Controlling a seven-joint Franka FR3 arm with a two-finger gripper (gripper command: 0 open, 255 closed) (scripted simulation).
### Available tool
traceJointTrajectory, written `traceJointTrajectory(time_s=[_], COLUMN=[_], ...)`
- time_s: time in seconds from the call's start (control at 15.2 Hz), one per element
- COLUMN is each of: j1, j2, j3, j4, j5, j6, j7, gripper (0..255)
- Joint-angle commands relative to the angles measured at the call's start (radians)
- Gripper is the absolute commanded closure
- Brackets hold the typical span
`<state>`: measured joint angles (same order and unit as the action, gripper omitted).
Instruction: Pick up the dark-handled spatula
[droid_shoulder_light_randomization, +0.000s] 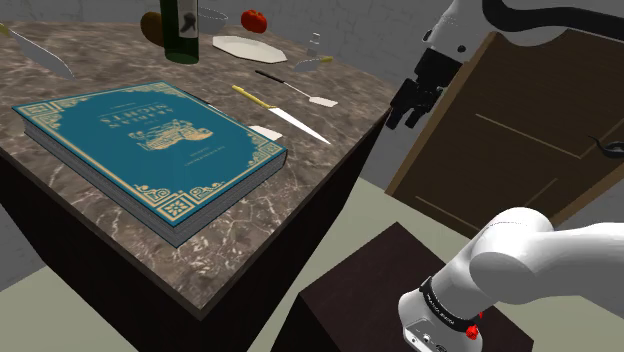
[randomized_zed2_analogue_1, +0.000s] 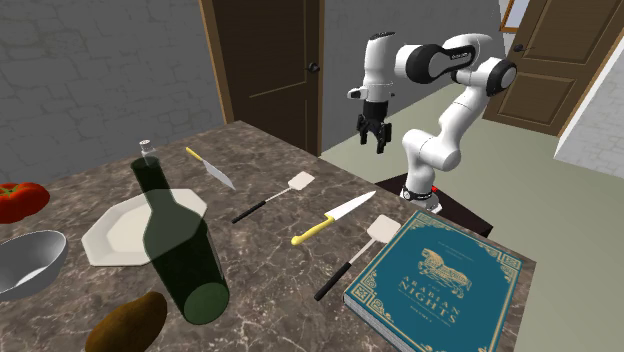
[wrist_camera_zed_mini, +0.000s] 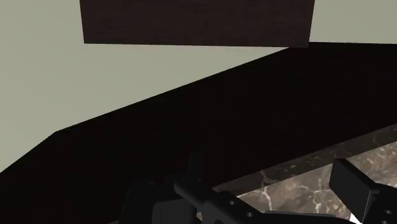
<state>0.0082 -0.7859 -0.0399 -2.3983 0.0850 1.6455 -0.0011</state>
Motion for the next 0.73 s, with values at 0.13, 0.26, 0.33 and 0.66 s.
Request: traceJointTrajectory(time_s=[0.13, 0.26, 0.33, 0.66], j1=[0.008, 0.016, 0.020, 0.037], j2=[0.082, 0.164, 0.205, 0.405], j3=[-0.006, -0.012, -0.014, -0.023], j4=[0.046, 0.096, 0.124, 0.278], j5=[-0.008, -0.015, -0.018, -0.028], j6=[0.038, 0.070, 0.084, 0.135], j7=[-0.028, -0.056, -0.069, -0.132], gripper=[0, 0, 0, 0])
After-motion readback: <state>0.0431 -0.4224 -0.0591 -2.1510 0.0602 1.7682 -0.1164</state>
